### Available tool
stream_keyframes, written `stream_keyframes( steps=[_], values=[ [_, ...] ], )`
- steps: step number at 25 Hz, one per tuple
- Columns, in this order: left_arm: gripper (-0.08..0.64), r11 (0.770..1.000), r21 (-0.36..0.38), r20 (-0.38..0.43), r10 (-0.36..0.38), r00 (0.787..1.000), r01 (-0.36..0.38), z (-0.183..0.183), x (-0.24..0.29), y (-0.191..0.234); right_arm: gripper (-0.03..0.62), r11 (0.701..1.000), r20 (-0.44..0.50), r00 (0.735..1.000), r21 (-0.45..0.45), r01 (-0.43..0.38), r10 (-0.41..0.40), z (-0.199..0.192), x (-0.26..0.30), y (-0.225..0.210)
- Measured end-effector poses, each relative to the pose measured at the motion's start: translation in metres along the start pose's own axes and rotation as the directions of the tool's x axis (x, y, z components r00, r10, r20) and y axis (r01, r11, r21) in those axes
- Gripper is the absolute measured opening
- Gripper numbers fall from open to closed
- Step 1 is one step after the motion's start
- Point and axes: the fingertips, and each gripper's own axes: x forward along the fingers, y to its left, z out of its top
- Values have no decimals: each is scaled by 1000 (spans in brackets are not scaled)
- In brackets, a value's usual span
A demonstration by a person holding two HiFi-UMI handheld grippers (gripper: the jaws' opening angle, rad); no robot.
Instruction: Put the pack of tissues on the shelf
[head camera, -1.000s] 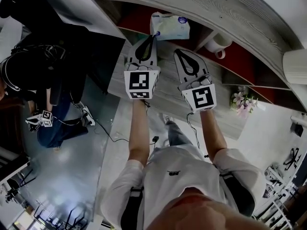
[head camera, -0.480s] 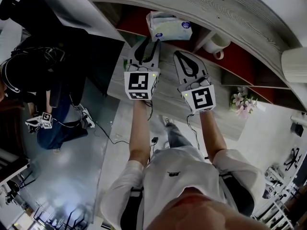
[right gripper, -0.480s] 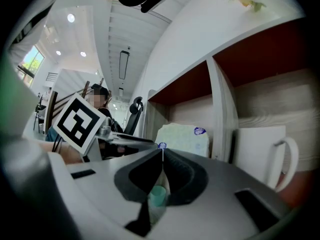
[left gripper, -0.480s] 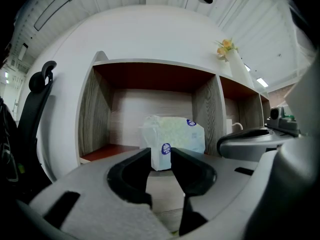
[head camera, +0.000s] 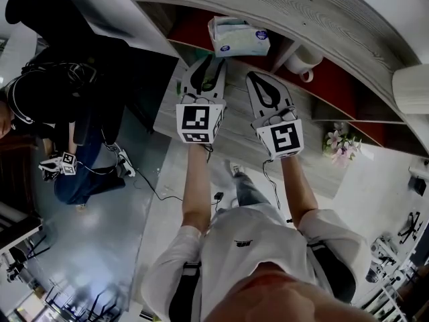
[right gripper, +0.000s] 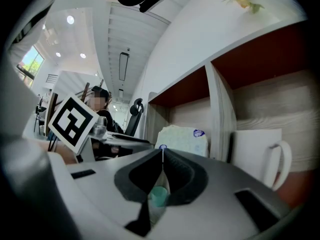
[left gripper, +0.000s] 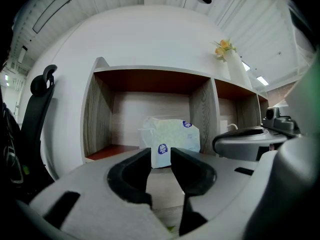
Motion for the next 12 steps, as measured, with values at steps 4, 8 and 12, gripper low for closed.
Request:
stream_keyframes(
  steps=[4, 8, 12],
  values=[
    [126, 1000, 3, -1, 6, 1000, -6, 1, -10, -2, 26, 1000, 1, 1000, -1, -6, 6, 2, -2, 2],
    [126, 1000, 1, 4, 18, 1000, -18, 4, -22, -4, 25, 1000, -10, 1000, -14, -15, 15, 4, -3, 8],
    [126, 1000, -1, 2, 25, 1000, -25, 3, -34, -7, 25, 1000, -13, 1000, -14, -17, 17, 4, -7, 11]
  ],
)
